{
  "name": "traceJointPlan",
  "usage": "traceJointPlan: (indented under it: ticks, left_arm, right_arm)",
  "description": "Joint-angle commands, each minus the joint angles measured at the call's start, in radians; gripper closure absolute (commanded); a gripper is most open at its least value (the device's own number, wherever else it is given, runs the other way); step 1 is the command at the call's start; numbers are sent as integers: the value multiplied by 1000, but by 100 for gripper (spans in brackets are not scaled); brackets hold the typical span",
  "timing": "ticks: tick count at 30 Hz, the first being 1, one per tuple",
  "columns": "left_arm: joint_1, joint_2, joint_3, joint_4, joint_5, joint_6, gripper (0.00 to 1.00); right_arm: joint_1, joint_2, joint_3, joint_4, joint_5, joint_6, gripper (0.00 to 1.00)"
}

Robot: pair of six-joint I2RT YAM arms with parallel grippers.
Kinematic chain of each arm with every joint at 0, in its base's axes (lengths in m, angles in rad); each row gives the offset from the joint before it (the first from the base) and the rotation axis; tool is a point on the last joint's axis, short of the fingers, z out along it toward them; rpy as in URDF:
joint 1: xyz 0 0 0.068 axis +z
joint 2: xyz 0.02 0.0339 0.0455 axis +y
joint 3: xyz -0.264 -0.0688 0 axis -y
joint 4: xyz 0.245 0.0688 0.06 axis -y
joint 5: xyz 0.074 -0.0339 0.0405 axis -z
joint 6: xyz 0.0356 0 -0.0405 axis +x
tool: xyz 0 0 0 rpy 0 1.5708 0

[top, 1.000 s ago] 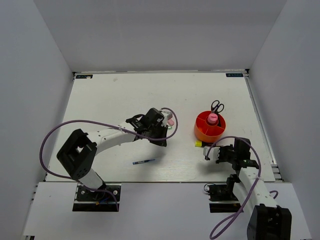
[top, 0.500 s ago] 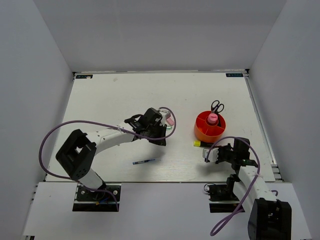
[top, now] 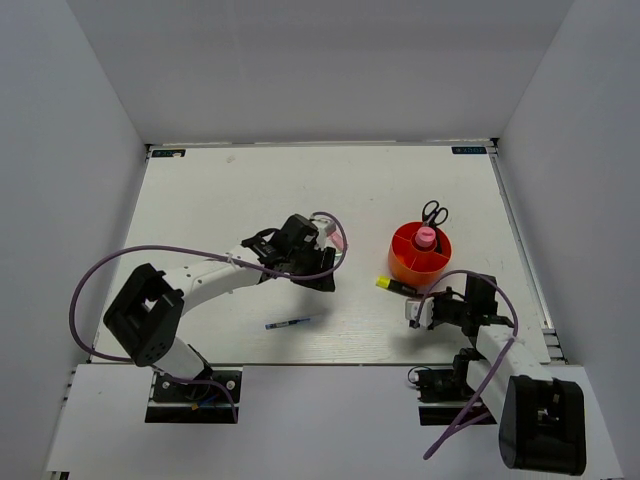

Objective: Sort the stationery into containers
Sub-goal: Move the pen to the center of the board.

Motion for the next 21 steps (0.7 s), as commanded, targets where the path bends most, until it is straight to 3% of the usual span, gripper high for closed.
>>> traceJointPlan:
  ticks: [1, 6, 9, 14, 15, 16, 17, 18, 19, 20, 21]
  left_arm:
    - [4, -42, -4, 23, 18, -6, 36]
    - [4, -15, 9, 57, 76, -12, 28]
    - [3, 19, 42, 73, 87, -30, 25]
    - [-5, 97, 108, 54, 69, -122, 27]
    - [-10, 106, 155, 42, 44, -162, 29]
    - [-26, 117, 177, 25, 32, -184, 35]
    - [-33, 152, 216, -25, -6, -196, 41]
    - [-43, 163, 233, -38, -39, -228, 48]
    - [-47, 177, 258, -39, -57, -247, 55]
    - [-56, 189, 267, -41, -86, -297, 69]
    - [-54, 192, 266, -38, -124, -363, 77]
  right_arm:
    - [2, 41, -5, 72, -179, -19, 100]
    - [2, 66, -7, 163, -355, -47, 100]
    - [10, 60, 12, 144, -363, -18, 100]
    - [3, -20, 186, -235, -291, -2, 100]
    - [2, -31, 209, -437, -288, -25, 96]
    - [2, -43, 260, -508, -288, -40, 89]
    - [0, -83, 280, -565, -284, -40, 66]
    - [2, -97, 324, -671, -276, -19, 59]
    - [0, -107, 361, -737, -274, 4, 56]
    - [2, -155, 381, -754, -255, 92, 56]
    - [3, -170, 427, -753, -244, 224, 61]
